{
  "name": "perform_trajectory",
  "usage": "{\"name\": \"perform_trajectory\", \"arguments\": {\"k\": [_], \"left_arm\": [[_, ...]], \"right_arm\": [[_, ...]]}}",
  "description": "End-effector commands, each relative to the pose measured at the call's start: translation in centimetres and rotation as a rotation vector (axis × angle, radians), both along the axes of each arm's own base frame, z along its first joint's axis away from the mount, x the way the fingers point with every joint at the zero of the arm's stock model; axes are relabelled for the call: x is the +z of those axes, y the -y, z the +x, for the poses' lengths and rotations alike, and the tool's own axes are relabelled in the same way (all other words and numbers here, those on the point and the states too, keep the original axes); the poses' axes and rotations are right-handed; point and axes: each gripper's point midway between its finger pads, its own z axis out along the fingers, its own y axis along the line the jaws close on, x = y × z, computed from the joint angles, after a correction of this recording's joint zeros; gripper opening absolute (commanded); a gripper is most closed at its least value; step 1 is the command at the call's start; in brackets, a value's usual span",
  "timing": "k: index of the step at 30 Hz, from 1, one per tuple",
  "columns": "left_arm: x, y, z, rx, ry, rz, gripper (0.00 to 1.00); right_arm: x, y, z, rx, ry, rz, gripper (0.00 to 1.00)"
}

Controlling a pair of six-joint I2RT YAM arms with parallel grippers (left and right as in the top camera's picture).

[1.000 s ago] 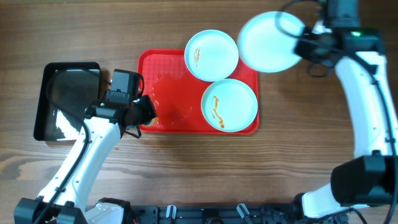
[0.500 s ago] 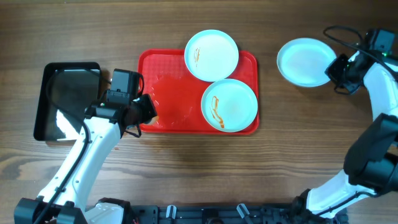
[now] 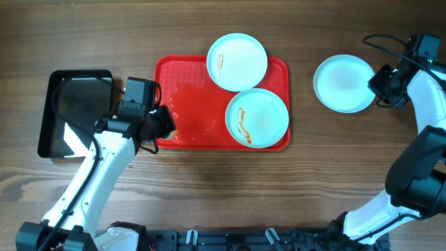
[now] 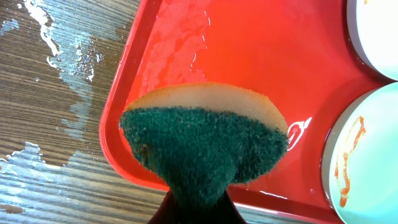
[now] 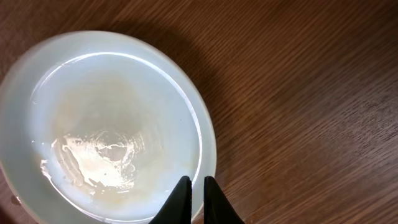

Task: Clean dirty plates on tray and stack at the side
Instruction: 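Release the plate and move the right gripper back to the tray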

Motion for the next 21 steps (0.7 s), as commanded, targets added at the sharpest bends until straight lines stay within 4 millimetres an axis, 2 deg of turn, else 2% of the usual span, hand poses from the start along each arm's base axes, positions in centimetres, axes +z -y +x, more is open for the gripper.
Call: {"name": "perform_trajectory", "arguments": {"k": [1,2,4,6,7,9,10,11,14,16,19,21], "left_arm": [[-0.3,-0.3,0.1,-0.004,-0.001,0.011,0.04],[-0.2,-0.2,0.2,-0.004,0.004,0.010,0.04],[-0.1,-0.2,0.5,-0.004,0.019,0.007,0.04],[0.0,-0.1,0.7,-0.005,0.027,0.002,0.04],[0.1,0.0,0.8,-0.007,0.032,-0.003,0.04],[0.1,0.2,0.9,-0.011,0.033,-0.014,0.04],[0.1,0.2,0.8,-0.011,0.033,-0.013,0.04],[0.1,0.2,0.8,-0.011,0.029,-0.013,0.04],[0.0,0.2,0.6,-0.011,0.020,-0.011,0.04],[-0.1,0.1,0.4,-0.011,0.015,-0.010,0.04],[-0.1,0.1,0.4,-0.011,0.015,-0.010,0.04],[-0.1,0.1,0.4,-0.011,0.015,-0.010,0.04]], "right_arm": [[-0.5,-2.7,0.9,0.092,0.043,0.138,0.10],[0.2,-5.1,2.1,0.190,0.114,0.246,0.12],[3.1,-10.8,4.2,0.376,0.292,0.498,0.17],[5.6,-15.5,5.4,0.511,0.398,0.642,0.24],[6.2,-17.6,5.7,0.563,0.417,0.668,0.29],[6.1,-21.5,6.2,0.644,0.407,0.642,0.58],[5.4,-23.9,6.6,0.674,0.379,0.571,0.69],[4.3,-25.6,6.9,0.673,0.341,0.456,0.71],[2.4,-27.7,7.5,0.649,0.290,0.180,0.73],[1.5,-29.0,7.4,0.662,0.274,0.088,0.73],[-0.4,-29.8,7.3,0.657,0.213,0.087,0.73],[-1.0,-29.9,7.6,0.685,0.178,0.117,0.73]]}}
